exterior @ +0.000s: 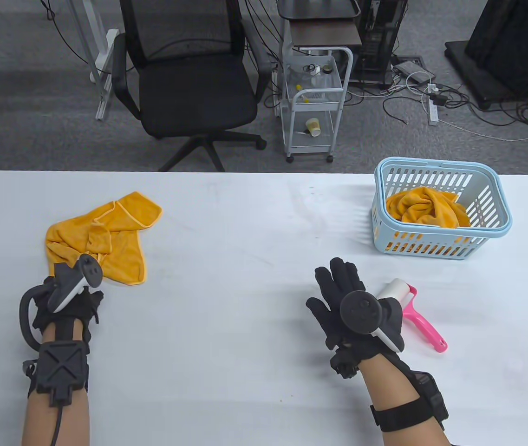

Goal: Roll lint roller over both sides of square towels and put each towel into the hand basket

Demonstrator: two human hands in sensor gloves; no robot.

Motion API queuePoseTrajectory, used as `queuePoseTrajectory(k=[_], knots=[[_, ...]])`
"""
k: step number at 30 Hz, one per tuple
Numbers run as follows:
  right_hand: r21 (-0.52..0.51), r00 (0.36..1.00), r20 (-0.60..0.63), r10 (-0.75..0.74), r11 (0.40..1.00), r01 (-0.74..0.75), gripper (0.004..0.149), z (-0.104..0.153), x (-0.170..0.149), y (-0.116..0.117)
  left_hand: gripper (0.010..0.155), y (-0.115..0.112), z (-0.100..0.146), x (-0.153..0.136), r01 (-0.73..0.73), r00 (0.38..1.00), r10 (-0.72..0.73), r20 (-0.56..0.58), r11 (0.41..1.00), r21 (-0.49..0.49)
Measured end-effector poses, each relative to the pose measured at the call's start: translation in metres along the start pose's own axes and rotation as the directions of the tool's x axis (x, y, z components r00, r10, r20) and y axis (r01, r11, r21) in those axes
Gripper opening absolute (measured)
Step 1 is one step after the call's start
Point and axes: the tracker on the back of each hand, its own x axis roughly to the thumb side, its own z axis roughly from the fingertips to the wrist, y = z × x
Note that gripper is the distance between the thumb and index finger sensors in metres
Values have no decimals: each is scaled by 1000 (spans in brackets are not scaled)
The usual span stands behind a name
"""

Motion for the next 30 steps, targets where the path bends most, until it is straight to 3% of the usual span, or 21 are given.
queuePoseTrajectory(k=[7,13,17,22,26,30], knots=[[15,1000,-3,-14,1000,14,73,0,-1,0,55,-16,-37,-2,36,998,-37,-46,999,-41],[28,1000,-12,-18,999,18,73,-1,-5,0,36,-19,-43,9,166,985,-164,-51,986,27],[36,1000,-11,-19,999,20,73,0,-5,1,34,-2,-32,5,8,1000,-6,-26,997,78],[41,1000,20,-12,999,11,74,1,1,2,35,68,11,20,-211,972,177,155,948,239],[38,998,59,-11,999,9,74,5,8,3,37,123,74,57,-329,893,179,414,885,328],[32,992,125,-32,999,28,74,9,20,6,37,142,141,108,-371,780,74,622,855,363]])
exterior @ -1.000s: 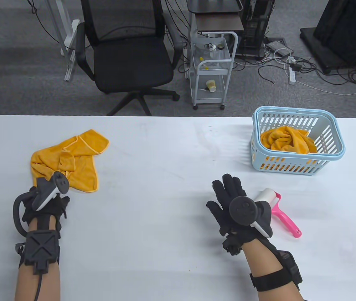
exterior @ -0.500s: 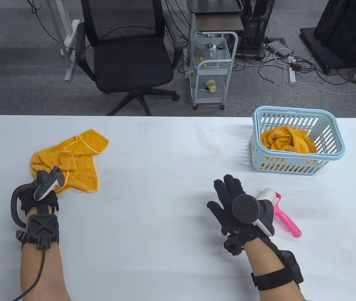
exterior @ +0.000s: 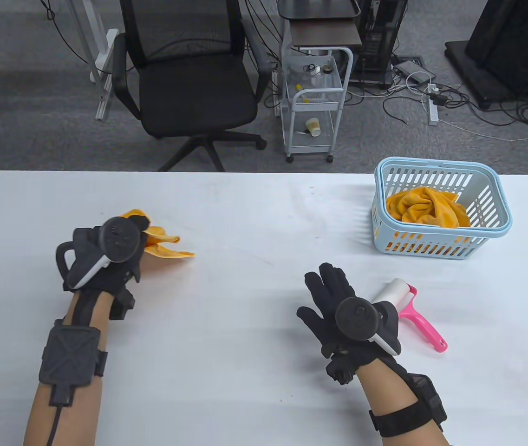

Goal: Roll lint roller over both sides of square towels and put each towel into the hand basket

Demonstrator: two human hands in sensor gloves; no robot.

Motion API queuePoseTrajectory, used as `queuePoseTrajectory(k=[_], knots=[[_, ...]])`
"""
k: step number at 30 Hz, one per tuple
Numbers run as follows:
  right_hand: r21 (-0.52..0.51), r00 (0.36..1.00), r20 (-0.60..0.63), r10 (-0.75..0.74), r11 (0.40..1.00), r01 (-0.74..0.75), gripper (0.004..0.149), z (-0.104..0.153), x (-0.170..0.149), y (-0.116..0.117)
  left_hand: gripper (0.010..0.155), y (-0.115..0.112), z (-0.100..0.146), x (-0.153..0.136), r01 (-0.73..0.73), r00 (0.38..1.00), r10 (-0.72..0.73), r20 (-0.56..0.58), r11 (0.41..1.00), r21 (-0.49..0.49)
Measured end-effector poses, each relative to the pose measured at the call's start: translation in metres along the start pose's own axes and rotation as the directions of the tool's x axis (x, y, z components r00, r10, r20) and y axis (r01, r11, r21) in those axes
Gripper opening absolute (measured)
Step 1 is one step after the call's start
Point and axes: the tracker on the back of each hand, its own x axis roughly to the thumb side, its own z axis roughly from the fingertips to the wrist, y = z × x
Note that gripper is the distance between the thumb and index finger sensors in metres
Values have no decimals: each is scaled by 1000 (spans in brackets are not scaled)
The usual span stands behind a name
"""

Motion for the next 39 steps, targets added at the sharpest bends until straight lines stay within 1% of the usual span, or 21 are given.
queuePoseTrajectory(k=[3,4,6,8,10,11,12,13,18,19,21,23,25,26,27,29,31,33,35,38,39], knots=[[-28,997,69,-27,999,29,79,4,14,4,38,-1,18,65,-30,980,33,194,999,-23],[-32,997,76,-26,999,28,80,4,16,4,37,-2,22,78,-32,973,38,227,999,-31],[-50,991,129,-26,998,33,90,8,27,9,37,-10,37,119,-18,945,38,324,998,-63],[-50,989,147,-15,999,22,94,10,34,14,37,-17,47,145,-12,926,36,377,998,-66],[-71,990,138,35,997,-25,88,12,39,17,37,-24,56,166,-14,906,50,420,996,-88],[-110,990,126,59,993,-45,79,13,40,17,37,-28,59,173,-17,902,56,429,995,-95],[-146,989,124,75,988,-56,57,14,40,14,37,-31,61,178,-5,898,48,437,995,-99],[-150,989,124,78,987,-59,53,14,40,13,38,-34,63,180,2,899,38,436,996,-90],[-245,989,146,25,969,12,51,22,45,-9,43,-45,67,178,124,905,-106,412,992,-16],[-270,986,160,43,963,2,50,24,49,-13,44,-47,67,176,159,910,-143,389,987,-8],[-323,980,169,109,945,-49,49,27,55,-17,50,-53,63,171,229,921,-205,330,973,-34],[-336,973,185,139,939,-71,49,29,60,-18,46,-58,60,169,261,923,-239,303,965,-36],[-372,969,198,151,926,-69,48,33,64,-19,42,-65,57,165,332,922,-304,239,939,-88],[-375,966,201,164,924,-79,48,33,66,-20,38,-66,55,161,325,929,-299,220,941,-93],[-382,962,202,186,919,-97,48,34,67,-21,38,-66,54,156,254,952,-234,198,964,-84],[-408,964,181,198,906,-109,48,34,65,-22,41,-63,54,151,231,964,-210,163,965,-123],[-406,967,167,190,908,-108,47,34,63,-24,40,-59,55,148,290,950,-272,153,950,-114],[-417,970,143,195,901,-120,47,33,61,-26,40,-51,59,145,327,937,-310,161,940,-96],[-429,968,120,222,891,-151,47,32,60,-30,41,-40,67,143,417,901,-405,158,907,-52],[-440,969,101,227,884,-161,46,33,62,-34,44,-30,76,140,482,867,-475,151,876,-15],[-451,969,93,227,878,-162,46,33,62,-36,44,-27,79,137,481,866,-474,161,877,-8]])
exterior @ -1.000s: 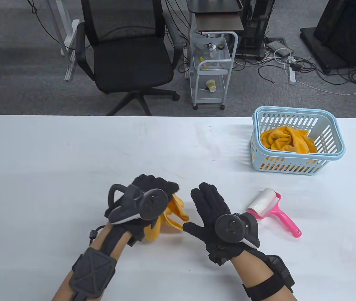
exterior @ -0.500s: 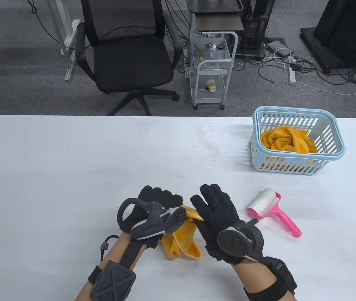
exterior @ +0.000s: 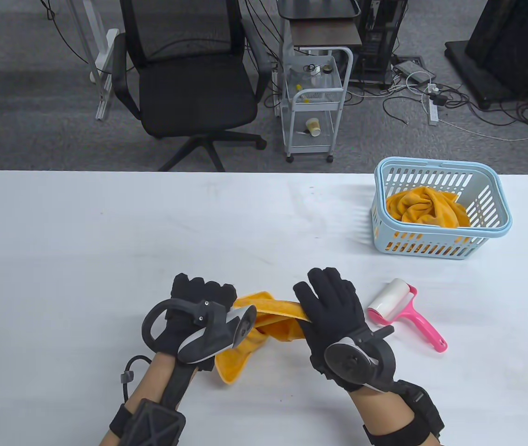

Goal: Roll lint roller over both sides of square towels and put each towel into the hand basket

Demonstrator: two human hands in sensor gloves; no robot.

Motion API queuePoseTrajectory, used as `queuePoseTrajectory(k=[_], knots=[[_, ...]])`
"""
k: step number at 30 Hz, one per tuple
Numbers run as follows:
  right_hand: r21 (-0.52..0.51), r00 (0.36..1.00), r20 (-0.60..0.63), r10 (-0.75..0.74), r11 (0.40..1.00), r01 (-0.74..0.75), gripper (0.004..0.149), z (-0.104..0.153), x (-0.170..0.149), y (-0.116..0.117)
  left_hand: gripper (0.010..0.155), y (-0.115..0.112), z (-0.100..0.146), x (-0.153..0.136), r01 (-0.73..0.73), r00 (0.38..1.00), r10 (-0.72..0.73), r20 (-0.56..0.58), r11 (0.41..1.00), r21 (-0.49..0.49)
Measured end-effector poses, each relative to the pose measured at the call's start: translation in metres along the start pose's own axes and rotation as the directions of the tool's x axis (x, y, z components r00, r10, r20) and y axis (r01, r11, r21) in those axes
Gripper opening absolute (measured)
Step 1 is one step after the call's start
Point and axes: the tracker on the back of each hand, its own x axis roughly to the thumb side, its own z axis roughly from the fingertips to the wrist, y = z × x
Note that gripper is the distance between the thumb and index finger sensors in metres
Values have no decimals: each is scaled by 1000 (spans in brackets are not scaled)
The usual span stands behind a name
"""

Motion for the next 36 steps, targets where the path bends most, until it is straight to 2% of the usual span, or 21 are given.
queuePoseTrajectory(k=[2,4,6,8,10,11,12,13,14,15,16,18,20,21,22,25,26,27,29,33,36], knots=[[1,1000,-15,21,1000,-21,46,-1,-3,-2,44,1,7,-7,-74,997,74,32,997,1],[-6,999,-31,11,1000,-11,46,-3,-7,-4,43,3,13,-11,-67,997,66,28,998,20],[-16,999,-44,-3,1000,2,46,-3,-9,-7,42,-2,16,-9,-88,994,89,68,996,-16],[-51,997,-72,-12,999,9,46,-5,-15,-14,41,-16,17,-8,-56,995,60,81,997,-45],[-81,994,-105,-30,997,21,46,-5,-23,-20,42,-36,14,-10,-180,978,190,84,977,-118],[-110,991,-128,-39,994,25,45,-4,-28,-23,42,-46,12,-13,-189,976,202,80,971,-144],[-113,989,-136,-56,993,41,46,-6,-34,-26,39,-57,11,-18,-251,962,262,73,960,-125],[-85,989,-130,-64,995,53,46,-6,-36,-27,37,-65,11,-24,-388,917,393,67,918,-85],[-81,989,-131,-70,995,60,46,-5,-37,-27,36,-70,10,-26,-490,866,496,63,867,-91],[-101,988,-138,-62,994,48,46,-5,-37,-26,38,-78,9,-28,-616,775,630,49,770,-167],[-99,989,-140,-52,994,38,45,-6,-38,-26,41,-81,9,-29,-610,780,625,44,774,-172],[-120,980,-174,-93,990,73,45,-7,-44,-32,51,-84,11,-34,-481,867,495,52,860,-170],[-123,974,-190,-124,987,102,45,-7,-48,-36,51,-87,13,-38,-504,851,522,52,841,-195],[-146,971,-205,-121,985,92,45,-7,-51,-39,45,-88,12,-39,-478,865,498,51,852,-211],[-152,968,-208,-137,983,107,45,-10,-54,-44,41,-87,15,-44,-410,901,430,58,887,-212],[-126,971,-195,-136,986,113,45,-12,-54,-54,39,-78,21,-56,-562,816,577,49,809,-170],[-79,970,-199,-139,989,125,45,-16,-58,-64,38,-67,26,-66,-544,833,553,37,829,-129],[-78,967,-206,-147,988,133,45,-16,-59,-66,38,-60,29,-73,-509,858,513,31,856,-91],[-80,958,-211,-193,980,180,45,-20,-65,-77,38,-34,42,-94,-533,846,532,27,846,14],[33,952,-173,-254,964,263,44,-38,-74,-100,41,22,71,-136,-573,817,572,73,793,208],[189,940,-125,-318,922,337,43,-58,-73,-121,40,57,87,-160,-598,797,592,121,746,293]])
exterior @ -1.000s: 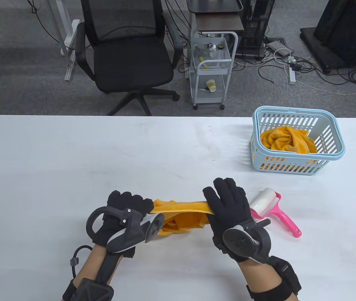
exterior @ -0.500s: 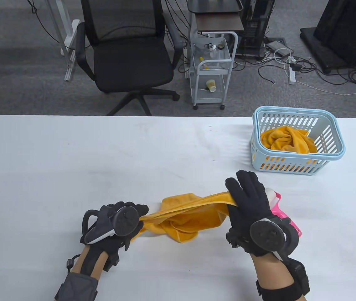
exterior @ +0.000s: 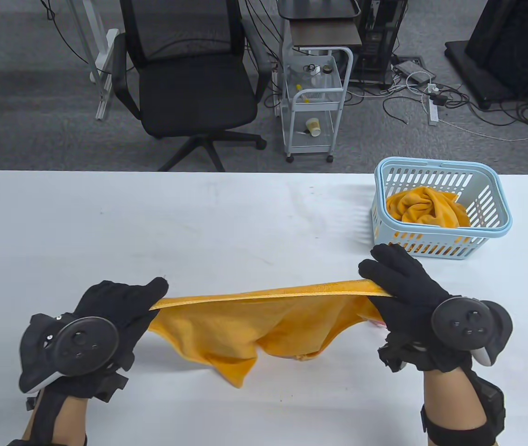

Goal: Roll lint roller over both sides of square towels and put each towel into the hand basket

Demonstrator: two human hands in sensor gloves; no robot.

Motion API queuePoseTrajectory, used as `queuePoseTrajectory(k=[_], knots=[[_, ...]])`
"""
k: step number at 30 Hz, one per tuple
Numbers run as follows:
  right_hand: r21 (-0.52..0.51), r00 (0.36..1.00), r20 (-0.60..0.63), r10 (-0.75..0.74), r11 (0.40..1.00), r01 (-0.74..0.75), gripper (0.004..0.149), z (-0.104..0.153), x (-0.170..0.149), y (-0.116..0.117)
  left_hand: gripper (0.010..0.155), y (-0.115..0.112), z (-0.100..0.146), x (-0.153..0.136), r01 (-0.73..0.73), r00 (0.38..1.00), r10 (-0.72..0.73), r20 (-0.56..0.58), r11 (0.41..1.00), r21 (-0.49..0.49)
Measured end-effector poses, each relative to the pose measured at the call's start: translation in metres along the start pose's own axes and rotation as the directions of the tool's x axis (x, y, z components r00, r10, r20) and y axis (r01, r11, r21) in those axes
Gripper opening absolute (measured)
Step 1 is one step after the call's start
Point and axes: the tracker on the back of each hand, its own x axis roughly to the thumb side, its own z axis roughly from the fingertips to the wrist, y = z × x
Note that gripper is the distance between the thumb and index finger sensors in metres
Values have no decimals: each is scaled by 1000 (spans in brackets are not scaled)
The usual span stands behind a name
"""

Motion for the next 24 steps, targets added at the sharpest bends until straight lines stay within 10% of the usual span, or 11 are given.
queuePoseTrajectory(k=[5,12,18,24], knots=[[202,998,17,-55,978,50,45,-33,3,-8,40,30,-19,-10,63,998,-61,-35,997,42],[441,972,-234,-18,889,123,49,-110,-40,37,39,-13,-84,-50,171,968,-180,-173,983,-68],[93,940,-324,107,992,-81,46,-150,-35,23,38,-16,-127,-54,216,956,-207,-208,976,24],[-141,932,-145,331,926,-350,46,-132,-11,0,39,3,-109,-33,366,929,-351,-115,916,162]])
